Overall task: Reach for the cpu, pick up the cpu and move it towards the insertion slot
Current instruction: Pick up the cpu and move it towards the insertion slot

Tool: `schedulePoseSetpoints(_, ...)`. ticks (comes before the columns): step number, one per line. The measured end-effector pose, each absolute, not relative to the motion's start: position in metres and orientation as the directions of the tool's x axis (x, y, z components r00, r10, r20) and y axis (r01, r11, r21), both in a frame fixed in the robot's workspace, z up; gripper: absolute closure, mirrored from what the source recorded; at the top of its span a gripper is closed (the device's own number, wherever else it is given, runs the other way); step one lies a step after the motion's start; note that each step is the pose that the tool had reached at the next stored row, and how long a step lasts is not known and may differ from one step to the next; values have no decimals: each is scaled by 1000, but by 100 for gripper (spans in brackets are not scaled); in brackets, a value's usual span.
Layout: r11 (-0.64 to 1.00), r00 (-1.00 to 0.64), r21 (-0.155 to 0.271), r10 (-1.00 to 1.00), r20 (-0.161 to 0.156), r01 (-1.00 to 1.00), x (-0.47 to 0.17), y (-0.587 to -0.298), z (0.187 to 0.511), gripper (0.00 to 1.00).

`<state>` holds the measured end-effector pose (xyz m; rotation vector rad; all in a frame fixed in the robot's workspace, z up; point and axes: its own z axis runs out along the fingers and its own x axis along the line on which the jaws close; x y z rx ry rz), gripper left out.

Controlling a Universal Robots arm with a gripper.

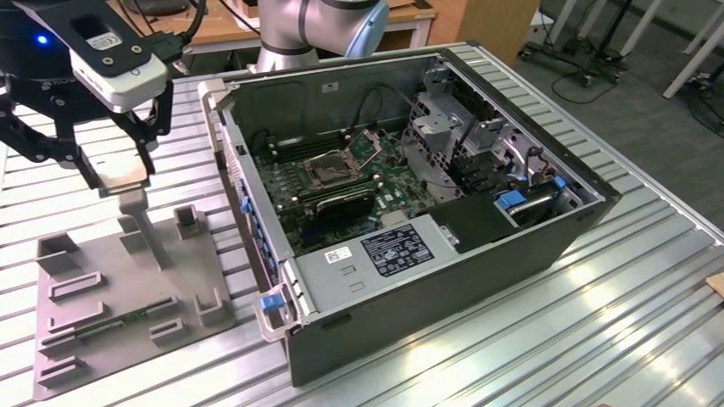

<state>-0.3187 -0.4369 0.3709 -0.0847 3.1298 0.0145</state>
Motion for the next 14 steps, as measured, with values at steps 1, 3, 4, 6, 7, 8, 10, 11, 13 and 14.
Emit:
schedulePoseSetpoints(1, 998, -998, 9, -54, -11, -54, -319, -437, 371, 46)
schedulePoseSetpoints(3, 998, -998, 9, -54, -11, -54, -317, -437, 371, 46)
schedulePoseSetpoints(4, 998, -998, 9, -54, -11, -54, -317, -437, 371, 46)
schedulePoseSetpoints(6, 998, -998, 9, -54, -11, -54, -317, -437, 371, 46)
schedulePoseSetpoints(7, 998, -998, 9, -54, -11, -54, -316, -437, 371, 46)
schedulePoseSetpoints(8, 998, -998, 9, -54, -11, -54, -316, -437, 371, 46)
schedulePoseSetpoints(10, 998, -998, 9, -54, -11, -54, -315, -437, 371, 46)
schedulePoseSetpoints(11, 998, -998, 9, -54, -11, -54, -315, -437, 371, 46)
schedulePoseSetpoints(13, 998, -998, 9, -54, -11, -54, -314, -437, 371, 46)
schedulePoseSetpoints(14, 998, -998, 9, -54, -11, -54, -314, -437, 371, 46)
